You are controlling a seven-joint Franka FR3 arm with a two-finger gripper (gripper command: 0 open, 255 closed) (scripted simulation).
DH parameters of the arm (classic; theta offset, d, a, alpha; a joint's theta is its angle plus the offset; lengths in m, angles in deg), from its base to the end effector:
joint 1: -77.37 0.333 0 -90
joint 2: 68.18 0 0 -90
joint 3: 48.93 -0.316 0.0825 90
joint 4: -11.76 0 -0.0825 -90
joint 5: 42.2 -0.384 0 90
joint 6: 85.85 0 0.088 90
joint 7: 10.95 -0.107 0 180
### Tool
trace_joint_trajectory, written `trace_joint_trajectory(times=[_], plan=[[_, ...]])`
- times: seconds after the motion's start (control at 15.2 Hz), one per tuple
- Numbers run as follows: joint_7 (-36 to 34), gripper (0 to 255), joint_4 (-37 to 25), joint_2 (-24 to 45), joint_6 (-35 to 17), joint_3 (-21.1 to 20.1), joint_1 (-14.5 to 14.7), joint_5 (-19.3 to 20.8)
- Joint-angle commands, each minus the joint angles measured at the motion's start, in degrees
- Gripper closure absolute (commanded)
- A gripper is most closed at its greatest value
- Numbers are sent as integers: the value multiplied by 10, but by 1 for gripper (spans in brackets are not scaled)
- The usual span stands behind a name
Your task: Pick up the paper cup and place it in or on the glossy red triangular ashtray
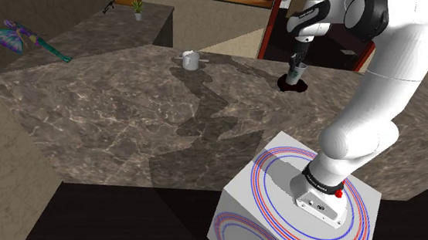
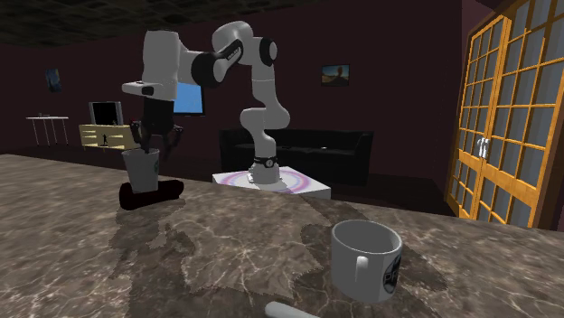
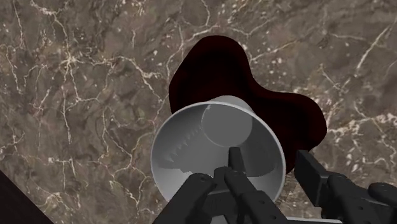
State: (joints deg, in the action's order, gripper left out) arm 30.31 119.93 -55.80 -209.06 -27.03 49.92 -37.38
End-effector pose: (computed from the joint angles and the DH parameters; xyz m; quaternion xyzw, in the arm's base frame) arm 0.4048 -0.4602 0.4065 0.9957 -0.0432 -0.0326 0.0747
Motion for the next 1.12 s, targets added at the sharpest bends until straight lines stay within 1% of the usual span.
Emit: trace_joint_trajectory(times=[0.0,0.26,0.53,1.06], plan=[[0,0,0,0,0,0,0,0],[0,0,0,0,0,0,0,0],[-6,0,-38,-29,66,-1,8,9],[-6,0,-38,-29,66,-1,8,9]])
